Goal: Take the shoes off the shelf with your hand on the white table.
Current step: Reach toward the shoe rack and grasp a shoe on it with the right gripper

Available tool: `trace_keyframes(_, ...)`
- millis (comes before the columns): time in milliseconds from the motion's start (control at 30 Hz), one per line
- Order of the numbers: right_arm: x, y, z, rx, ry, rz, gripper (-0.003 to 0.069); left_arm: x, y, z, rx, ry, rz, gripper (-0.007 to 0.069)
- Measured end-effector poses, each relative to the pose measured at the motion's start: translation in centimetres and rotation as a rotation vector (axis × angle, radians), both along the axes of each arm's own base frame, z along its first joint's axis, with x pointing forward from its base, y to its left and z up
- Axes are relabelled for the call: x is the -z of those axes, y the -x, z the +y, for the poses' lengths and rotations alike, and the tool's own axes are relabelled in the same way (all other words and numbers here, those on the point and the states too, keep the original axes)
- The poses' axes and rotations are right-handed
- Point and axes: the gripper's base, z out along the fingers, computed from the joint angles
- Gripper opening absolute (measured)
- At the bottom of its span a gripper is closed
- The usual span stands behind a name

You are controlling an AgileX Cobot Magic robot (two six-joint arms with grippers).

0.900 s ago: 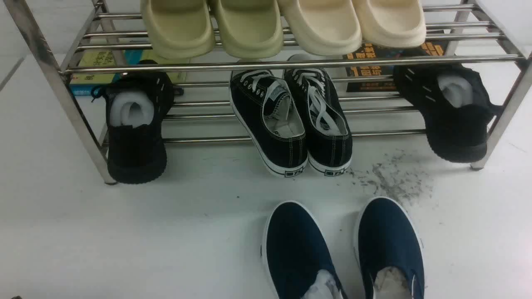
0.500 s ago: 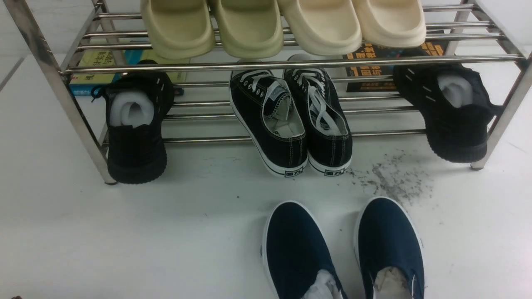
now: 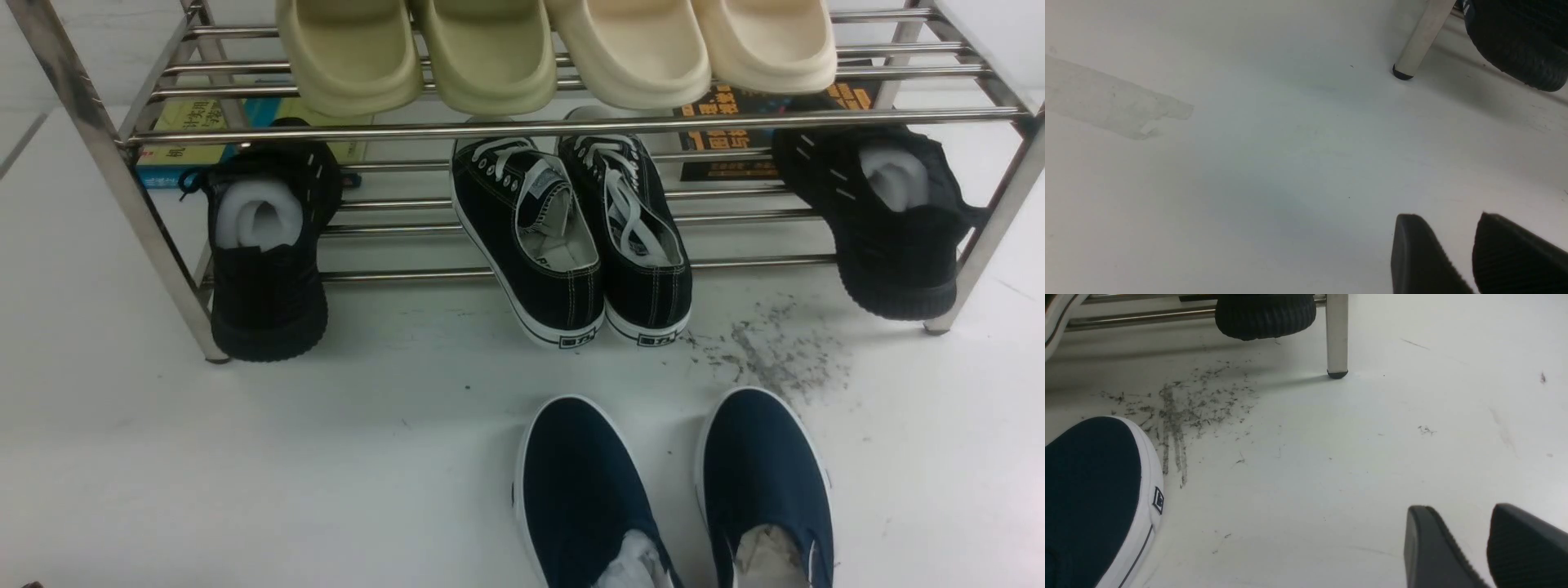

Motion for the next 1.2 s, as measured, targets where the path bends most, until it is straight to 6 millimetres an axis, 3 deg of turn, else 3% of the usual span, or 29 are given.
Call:
trace_keyframes(600, 0.0, 0.0, -0.1, 0.005, 0.007, -0.003, 0.0237, 0.0, 0.0, 0.0, 0.000, 0.000, 0.000, 0.0239)
trace_keyframes(867, -0.3, -0.2, 1.3, 0.074, -0.767, -0.064, 0.0237, 0.0, 0.0, 0.0, 0.000, 0.000, 0.000, 0.0239)
trace_keyframes(1000, -0.4, -0.2, 1.5, 0.080, -0.868, -0.066, 0.0237, 0.0, 0.0, 0.0, 0.000, 0.000, 0.000, 0.0239)
trace_keyframes(1200, -0.5, -0.2, 1.5, 0.082, -0.882, -0.068, 0.0237, 0.0, 0.0, 0.0, 0.000, 0.000, 0.000, 0.0239)
